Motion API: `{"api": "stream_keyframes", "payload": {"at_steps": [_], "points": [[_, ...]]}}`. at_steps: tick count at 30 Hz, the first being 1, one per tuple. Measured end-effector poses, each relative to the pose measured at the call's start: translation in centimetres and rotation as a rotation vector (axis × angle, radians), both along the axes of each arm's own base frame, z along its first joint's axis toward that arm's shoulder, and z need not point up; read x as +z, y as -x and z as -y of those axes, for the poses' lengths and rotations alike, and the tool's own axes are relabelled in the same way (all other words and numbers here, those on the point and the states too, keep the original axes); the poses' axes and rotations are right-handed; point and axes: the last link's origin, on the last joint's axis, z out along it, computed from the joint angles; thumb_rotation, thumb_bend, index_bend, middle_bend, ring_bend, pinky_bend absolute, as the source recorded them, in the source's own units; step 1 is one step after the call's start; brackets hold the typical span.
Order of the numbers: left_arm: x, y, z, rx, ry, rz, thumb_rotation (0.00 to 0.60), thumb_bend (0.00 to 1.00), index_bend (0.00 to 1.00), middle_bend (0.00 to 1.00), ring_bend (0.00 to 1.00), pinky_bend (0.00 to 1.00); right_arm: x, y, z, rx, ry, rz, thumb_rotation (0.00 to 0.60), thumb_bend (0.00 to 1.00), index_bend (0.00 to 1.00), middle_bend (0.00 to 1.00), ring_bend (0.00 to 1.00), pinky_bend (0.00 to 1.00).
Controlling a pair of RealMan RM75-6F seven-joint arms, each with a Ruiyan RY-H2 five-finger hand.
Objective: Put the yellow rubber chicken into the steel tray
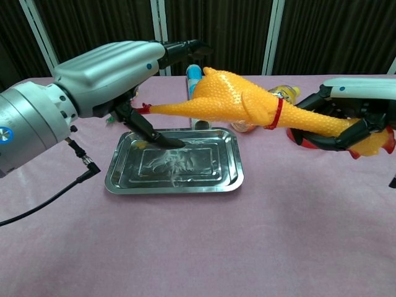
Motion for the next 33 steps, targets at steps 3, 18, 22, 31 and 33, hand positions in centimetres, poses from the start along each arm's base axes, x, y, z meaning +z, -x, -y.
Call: {"api": "stream_keyframes", "payload": {"at_steps": [3, 18, 22, 31, 33], "points": [[-0.3, -0.7, -0.1, -0.002, 0.002, 0.010, 0.600, 0.00, 0.05, 0.08, 0.07, 0.06, -0.3, -0.3, 0.0, 0.002, -0.007, 0.001, 0.600, 1.00, 1.00, 0.79, 0.72, 0.87], [-1.0, -1.9, -0.6, 0.011, 0.005, 0.020, 0.600, 0.14, 0.15, 0.16, 0.13, 0.10, -0.5, -0.6, -0.2, -0.005, -0.023, 0.019, 0.600, 1.00, 1.00, 0.79, 0.72, 0.87], [-1.2, -2.1, -0.8, 0.018, 0.003, 0.018, 0.600, 0.27, 0.23, 0.26, 0.23, 0.16, -0.4, -0.6, -0.3, -0.004, -0.023, 0.023, 0.600, 1.00, 1.00, 0.79, 0.73, 0.87], [-1.8, -3.1, -1.3, 0.008, -0.009, 0.016, 0.600, 0.40, 0.34, 0.37, 0.34, 0.25, -0.2, -0.5, -0.6, -0.002, -0.029, 0.030, 0.600, 1.00, 1.00, 0.80, 0.73, 0.87], [-2.0, -3.3, -1.4, 0.004, -0.011, 0.017, 0.600, 0.45, 0.40, 0.45, 0.41, 0.31, -0.2, -0.4, -0.6, -0.002, -0.028, 0.031, 0.600, 1.00, 1.00, 0.80, 0.73, 0.87]]}}
